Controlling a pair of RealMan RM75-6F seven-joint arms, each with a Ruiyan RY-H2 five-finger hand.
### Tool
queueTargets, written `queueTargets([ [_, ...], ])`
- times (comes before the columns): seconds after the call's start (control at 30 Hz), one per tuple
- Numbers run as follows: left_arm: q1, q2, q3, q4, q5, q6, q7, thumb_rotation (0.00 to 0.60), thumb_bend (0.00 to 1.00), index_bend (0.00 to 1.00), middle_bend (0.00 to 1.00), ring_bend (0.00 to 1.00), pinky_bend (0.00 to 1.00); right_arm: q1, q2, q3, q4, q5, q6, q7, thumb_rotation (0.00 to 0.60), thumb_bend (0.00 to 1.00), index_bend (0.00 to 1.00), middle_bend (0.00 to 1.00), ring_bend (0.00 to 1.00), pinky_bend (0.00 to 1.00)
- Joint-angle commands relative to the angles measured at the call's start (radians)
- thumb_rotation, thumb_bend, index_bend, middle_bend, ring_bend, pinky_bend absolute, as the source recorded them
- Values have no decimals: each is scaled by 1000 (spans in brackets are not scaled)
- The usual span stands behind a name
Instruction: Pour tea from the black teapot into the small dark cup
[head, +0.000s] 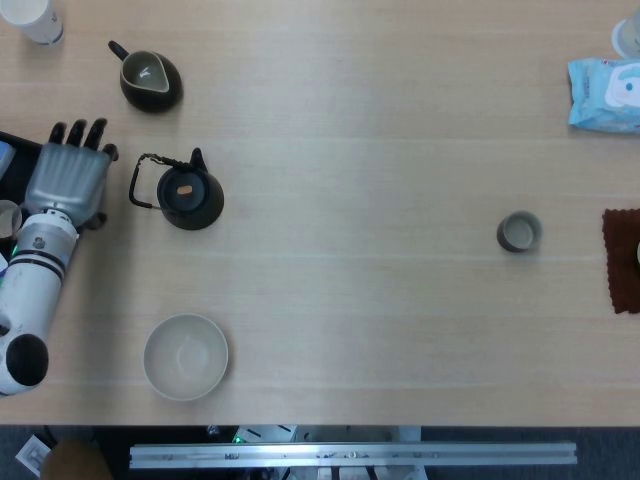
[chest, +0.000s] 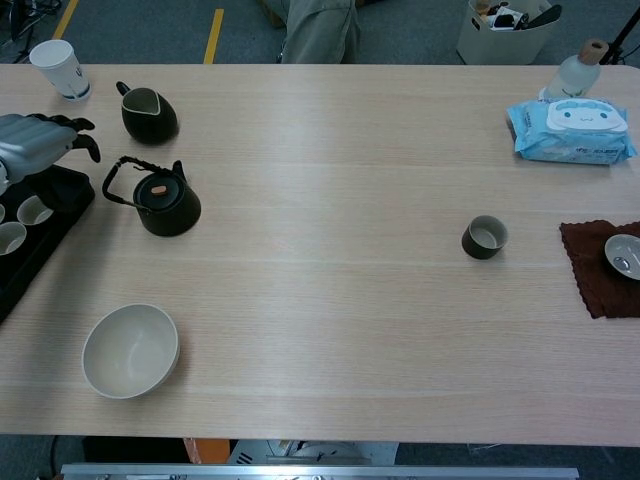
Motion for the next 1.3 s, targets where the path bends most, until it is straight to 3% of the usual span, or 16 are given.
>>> queueTargets([
  [0.03,-21,-15,1,12,-30,-13,19,600,211,235,0,0,76,0,1,0,0,0,-1,0,600,64,337,325,263,284],
  [0.47,-79,-23,22,-35,-64,-25,57,600,211,221,0,0,76,-5,-3,0,9,12,-6,9,600,66,337,325,263,284],
  [0.93,-82,0,52,-145,84,-1,11,600,211,214,0,0,76,-11,-8,-1,20,16,-6,17,600,66,337,325,263,284],
  [1.3,-77,-17,60,-127,185,48,11,600,211,112,0,0,76,-10,-12,-1,29,13,-10,29,600,66,337,325,263,283],
])
